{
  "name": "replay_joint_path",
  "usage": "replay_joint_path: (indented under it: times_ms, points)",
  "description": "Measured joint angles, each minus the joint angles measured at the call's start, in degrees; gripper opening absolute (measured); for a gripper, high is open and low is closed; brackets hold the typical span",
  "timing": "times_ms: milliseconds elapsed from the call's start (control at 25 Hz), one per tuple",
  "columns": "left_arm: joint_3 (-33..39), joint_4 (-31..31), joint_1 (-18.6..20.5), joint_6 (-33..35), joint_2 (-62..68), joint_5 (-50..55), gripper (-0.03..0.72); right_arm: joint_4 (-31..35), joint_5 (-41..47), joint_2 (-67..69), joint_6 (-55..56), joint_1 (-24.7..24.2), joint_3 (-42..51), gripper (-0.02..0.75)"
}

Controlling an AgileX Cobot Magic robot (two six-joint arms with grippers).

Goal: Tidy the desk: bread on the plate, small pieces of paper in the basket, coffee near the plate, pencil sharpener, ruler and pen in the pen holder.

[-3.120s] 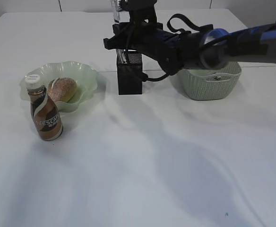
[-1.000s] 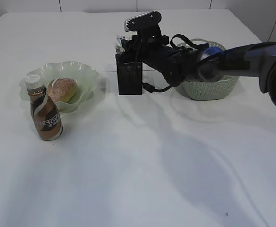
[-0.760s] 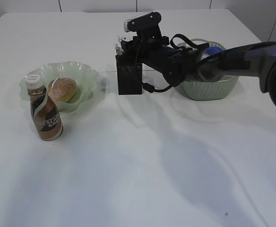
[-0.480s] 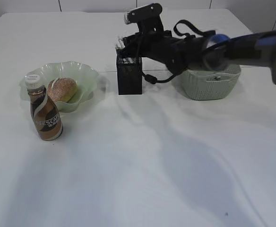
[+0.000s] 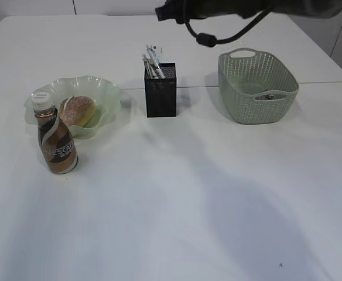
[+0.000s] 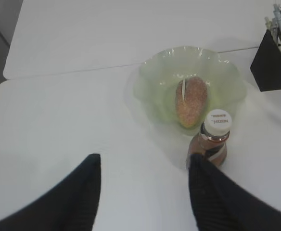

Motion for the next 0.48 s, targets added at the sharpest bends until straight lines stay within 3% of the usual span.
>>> replay_joint_path:
  times_ms: [160, 480]
  points:
    - [-3.72, 0.78, 0.0, 0.35, 0.0, 0.48, 0.524, 0.48, 7.99, -7.25, 0.0, 0.0, 0.0, 0.345]
    - [-12.74, 2.7, 0.0, 1.02, -0.09, 8.54, 0.559, 0.62, 17.3, -21.38, 0.19, 0.0, 0.0, 0.347]
